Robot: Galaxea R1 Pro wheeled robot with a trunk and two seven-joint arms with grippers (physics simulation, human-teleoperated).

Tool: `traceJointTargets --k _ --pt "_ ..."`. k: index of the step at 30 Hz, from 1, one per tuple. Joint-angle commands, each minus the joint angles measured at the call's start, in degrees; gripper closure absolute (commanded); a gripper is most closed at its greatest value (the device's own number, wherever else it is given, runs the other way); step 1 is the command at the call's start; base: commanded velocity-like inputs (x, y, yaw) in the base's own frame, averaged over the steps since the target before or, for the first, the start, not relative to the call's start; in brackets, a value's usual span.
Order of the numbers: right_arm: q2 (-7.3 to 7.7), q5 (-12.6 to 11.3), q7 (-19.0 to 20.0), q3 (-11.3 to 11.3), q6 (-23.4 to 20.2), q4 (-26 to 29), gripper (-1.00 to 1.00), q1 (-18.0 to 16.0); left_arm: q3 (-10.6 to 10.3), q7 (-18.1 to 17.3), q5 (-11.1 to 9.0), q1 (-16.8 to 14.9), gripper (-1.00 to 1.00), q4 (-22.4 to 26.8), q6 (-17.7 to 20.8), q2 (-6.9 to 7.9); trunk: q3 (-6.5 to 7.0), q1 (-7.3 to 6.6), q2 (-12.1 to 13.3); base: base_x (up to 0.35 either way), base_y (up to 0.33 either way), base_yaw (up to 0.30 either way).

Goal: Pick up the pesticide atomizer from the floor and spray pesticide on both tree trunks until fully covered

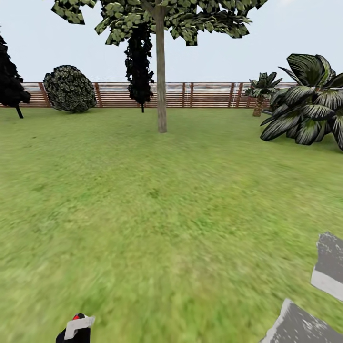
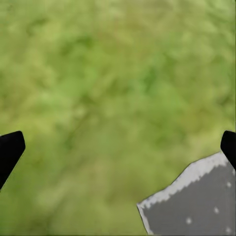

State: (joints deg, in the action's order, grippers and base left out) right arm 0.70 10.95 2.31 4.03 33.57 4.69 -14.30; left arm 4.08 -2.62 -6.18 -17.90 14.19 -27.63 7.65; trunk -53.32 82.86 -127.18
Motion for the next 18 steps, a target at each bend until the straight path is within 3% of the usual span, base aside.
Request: traceJointTargets --k 1,18 --pt "0.0 0.36 0.24 0.45 0.18 -0.04 -1.0 -0.03 0.05 -0.26 -0.5 -0.03 1.0 -0.04 -0.15 0.0 -0.05 0.02 -0.02 0.338 0.0 0.0" --pt "0.0 0.32 0.24 0.45 0.18 -0.04 -1.0 -0.01 0.05 -0.24 -0.5 -0.03 1.0 -0.22 -0.06 -0.08 -0.05 0.02 -0.02 0.338 0.0 0.0"
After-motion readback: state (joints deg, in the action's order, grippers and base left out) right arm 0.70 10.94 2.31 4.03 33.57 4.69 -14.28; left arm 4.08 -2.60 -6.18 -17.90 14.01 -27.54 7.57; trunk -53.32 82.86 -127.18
